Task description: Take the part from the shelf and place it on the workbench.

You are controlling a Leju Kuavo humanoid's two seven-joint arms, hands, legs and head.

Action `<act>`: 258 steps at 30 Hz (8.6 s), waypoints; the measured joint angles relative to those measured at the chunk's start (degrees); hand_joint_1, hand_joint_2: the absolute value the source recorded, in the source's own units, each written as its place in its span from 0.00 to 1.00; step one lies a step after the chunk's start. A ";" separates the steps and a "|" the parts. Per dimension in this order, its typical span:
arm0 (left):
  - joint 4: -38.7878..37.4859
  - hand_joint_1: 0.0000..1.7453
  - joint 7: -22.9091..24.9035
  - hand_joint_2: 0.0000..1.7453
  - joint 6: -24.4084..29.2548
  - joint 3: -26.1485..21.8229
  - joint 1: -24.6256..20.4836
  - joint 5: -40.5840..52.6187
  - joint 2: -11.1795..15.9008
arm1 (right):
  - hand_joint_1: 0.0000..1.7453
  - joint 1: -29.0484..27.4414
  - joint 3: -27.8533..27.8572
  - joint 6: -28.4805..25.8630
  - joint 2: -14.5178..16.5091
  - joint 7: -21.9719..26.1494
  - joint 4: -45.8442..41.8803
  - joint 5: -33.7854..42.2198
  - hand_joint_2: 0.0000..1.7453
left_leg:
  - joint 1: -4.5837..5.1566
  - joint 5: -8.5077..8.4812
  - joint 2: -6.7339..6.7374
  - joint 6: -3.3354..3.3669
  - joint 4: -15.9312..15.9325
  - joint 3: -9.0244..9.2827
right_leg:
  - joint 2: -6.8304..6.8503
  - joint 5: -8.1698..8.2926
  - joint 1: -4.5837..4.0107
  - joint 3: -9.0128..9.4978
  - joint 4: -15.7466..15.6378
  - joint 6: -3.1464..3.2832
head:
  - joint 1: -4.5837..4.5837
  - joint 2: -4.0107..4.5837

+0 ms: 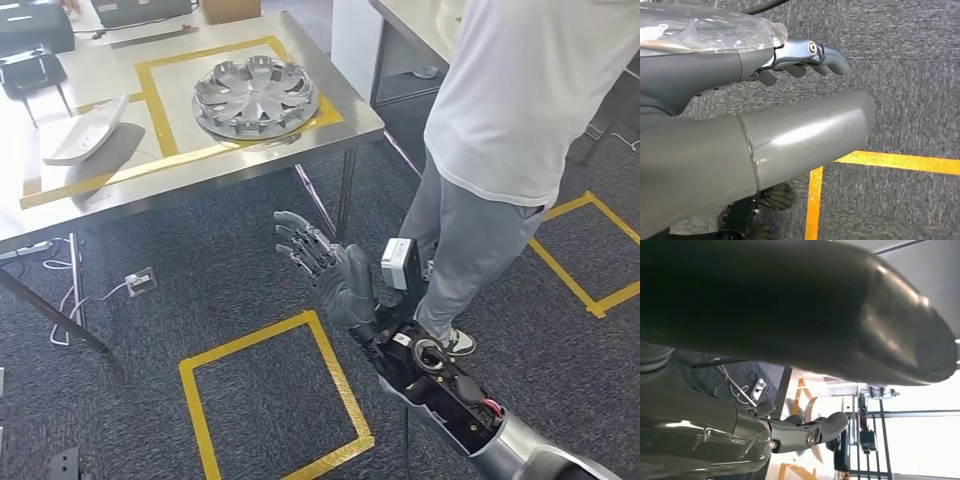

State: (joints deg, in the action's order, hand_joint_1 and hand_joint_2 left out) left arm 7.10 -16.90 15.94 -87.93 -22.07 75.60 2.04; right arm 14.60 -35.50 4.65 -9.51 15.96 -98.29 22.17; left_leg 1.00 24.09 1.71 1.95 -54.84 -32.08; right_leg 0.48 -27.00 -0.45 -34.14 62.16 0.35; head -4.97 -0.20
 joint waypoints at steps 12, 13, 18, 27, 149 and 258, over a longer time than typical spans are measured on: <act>0.00 0.00 -0.20 0.00 0.01 0.00 0.38 -1.43 0.46 | 0.00 -0.41 -0.03 0.83 0.28 1.10 0.43 -0.82 0.00 | -1.06 6.89 -1.28 -3.09 -17.12 -8.57 | -1.40 2.02 0.51 3.95 -8.04 1.44 | 0.57 0.00; 0.00 0.00 -0.22 0.00 0.01 -0.01 0.45 -1.44 0.48 | 0.00 -0.42 -0.03 0.83 0.29 1.10 0.51 -0.82 0.00 | -1.37 5.17 -1.31 -3.28 -15.03 -7.81 | -1.75 1.95 0.63 4.02 -7.97 1.32 | 0.58 0.00; 0.00 0.00 -0.35 0.00 0.01 -0.01 0.39 -1.41 0.67 | 0.00 -0.25 -0.02 0.87 0.32 1.16 0.58 -0.83 0.00 | -2.09 -0.69 -3.15 -3.14 -1.00 -1.65 | -3.43 1.23 0.77 3.58 -7.05 -0.28 | 0.77 0.01; 0.00 0.00 -0.45 0.00 0.00 0.00 0.45 -1.95 0.55 | 0.00 -0.72 0.02 1.78 0.33 1.56 0.86 -0.84 0.00 | -1.65 -0.49 -0.88 -0.72 -0.55 -1.19 | -1.03 -6.27 1.04 -4.60 10.41 -2.06 | -0.44 0.00; -0.02 0.00 -0.83 0.00 0.43 0.00 -0.56 -0.68 -0.08 | 0.00 -1.09 1.42 1.91 0.74 2.00 0.70 -0.95 0.00 | -1.91 -0.42 -0.86 -1.38 0.79 0.19 | -1.23 -5.02 0.80 -4.07 7.06 -2.14 | -0.64 0.00; -0.06 0.00 1.11 0.00 0.38 0.00 -3.73 4.80 -2.26 | 0.00 -5.09 4.00 -2.15 0.20 -0.93 -4.91 -2.72 0.00 | -1.55 8.03 -0.92 -4.05 -12.40 -4.81 | -1.49 2.97 0.51 2.16 -7.45 1.13 | 0.41 0.00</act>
State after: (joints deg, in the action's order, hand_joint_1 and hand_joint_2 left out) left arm 7.05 -15.79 16.32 -87.93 -25.80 80.40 -0.22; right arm 9.51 -31.50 2.50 -9.31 15.03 -103.20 19.45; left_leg -0.55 32.12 0.79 -2.09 -67.24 -36.89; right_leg -1.01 -24.02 0.06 -31.98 54.70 1.47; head -4.56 -0.20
